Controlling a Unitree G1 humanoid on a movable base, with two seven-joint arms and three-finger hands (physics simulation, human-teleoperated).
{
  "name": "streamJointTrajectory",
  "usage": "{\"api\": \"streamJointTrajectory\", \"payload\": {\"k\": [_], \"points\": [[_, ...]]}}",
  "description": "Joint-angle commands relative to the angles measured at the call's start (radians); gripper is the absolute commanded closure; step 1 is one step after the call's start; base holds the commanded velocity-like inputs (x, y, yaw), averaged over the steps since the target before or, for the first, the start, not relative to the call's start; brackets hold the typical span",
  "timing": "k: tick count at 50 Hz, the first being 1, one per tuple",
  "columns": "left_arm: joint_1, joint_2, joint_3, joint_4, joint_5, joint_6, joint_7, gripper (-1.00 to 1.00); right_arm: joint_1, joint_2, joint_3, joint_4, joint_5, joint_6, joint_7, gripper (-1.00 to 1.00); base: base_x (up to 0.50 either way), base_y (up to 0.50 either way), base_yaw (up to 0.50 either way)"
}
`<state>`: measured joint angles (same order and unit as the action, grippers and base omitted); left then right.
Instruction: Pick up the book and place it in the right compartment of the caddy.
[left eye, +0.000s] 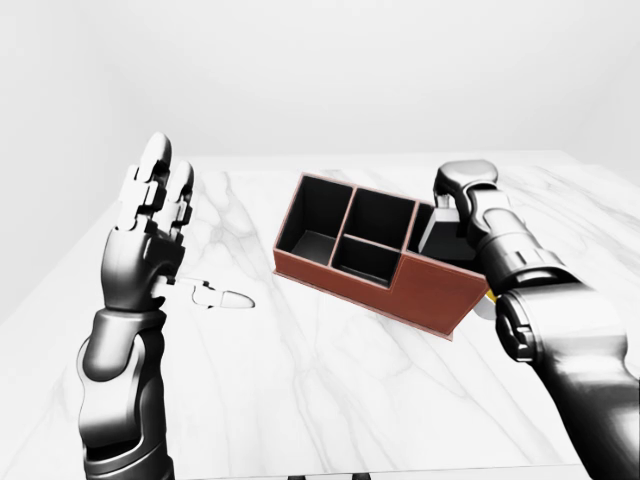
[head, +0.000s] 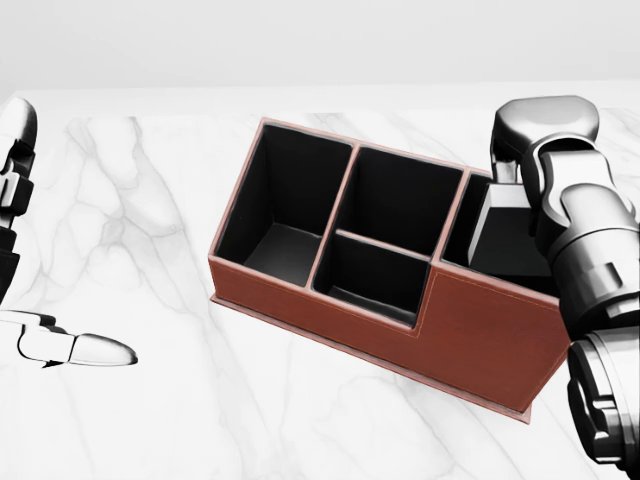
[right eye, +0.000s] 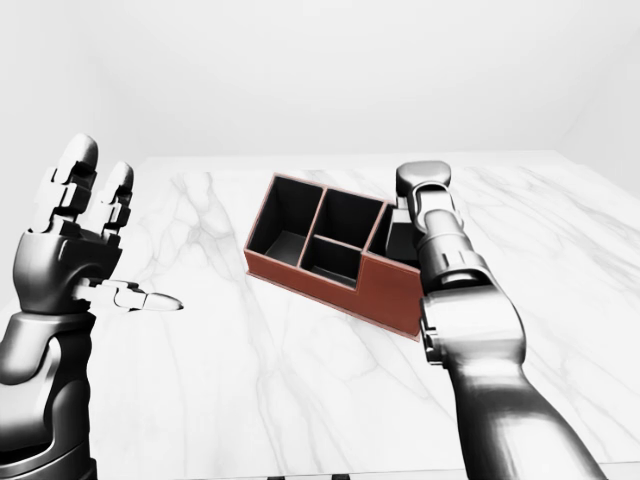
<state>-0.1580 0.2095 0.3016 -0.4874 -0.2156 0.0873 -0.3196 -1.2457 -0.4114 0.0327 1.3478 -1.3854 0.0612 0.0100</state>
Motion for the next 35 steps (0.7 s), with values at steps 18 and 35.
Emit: {"api": "streamJointTrajectory", "payload": {"k": [18,35], "points": [[0.015,-0.004,0.007,0.009,-0.002,0.000,-0.005,-1.00,0.004,0.016,0.001,0.011,-0.022,0.026,-0.030,1.00,0.00,0.00,0.00],[0.027,-0.006,0.011,0.028,-0.001,0.000,-0.009,-1.00,0.024,0.027,-0.001,0.019,-0.031,0.026,-0.040,1.00,0.00,0.00,0.00]]}}
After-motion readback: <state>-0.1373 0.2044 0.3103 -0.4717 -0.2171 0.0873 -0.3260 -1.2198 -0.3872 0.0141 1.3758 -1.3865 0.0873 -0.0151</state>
